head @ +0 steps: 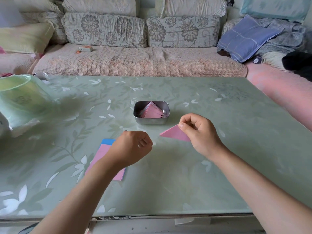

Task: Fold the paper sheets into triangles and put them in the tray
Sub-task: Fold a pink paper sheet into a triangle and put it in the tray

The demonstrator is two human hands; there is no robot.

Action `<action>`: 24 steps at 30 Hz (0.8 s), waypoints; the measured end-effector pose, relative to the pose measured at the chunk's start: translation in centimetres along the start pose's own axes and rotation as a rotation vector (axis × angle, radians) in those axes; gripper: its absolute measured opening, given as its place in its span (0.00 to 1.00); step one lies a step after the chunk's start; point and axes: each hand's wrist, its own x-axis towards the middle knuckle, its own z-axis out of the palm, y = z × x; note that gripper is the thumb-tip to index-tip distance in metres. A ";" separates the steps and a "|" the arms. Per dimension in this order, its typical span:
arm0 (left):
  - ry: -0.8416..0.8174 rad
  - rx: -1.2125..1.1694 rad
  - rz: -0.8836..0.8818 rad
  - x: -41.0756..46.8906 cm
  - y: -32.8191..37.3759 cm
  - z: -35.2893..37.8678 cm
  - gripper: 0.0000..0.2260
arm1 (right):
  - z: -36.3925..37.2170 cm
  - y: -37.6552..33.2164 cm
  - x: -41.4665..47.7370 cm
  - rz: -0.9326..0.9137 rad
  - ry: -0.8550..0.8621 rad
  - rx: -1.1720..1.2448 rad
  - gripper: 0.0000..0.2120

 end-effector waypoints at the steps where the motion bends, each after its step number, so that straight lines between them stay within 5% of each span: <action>1: 0.033 0.003 0.008 0.0 0.0 0.1 0.06 | -0.1 0.0 0.1 0.001 -0.012 -0.009 0.10; 7: 0.088 -0.226 0.095 -0.1 2.6 1.2 0.06 | 1.2 -0.1 -0.7 0.019 -0.186 -0.082 0.08; 15: 0.117 -0.376 -0.007 0.2 2.8 2.5 0.07 | 1.6 0.0 -0.9 0.041 -0.145 -0.120 0.05; 24: 0.149 -0.228 0.128 0.0 2.8 2.4 0.05 | 1.7 -0.2 -0.9 0.019 -0.177 -0.175 0.09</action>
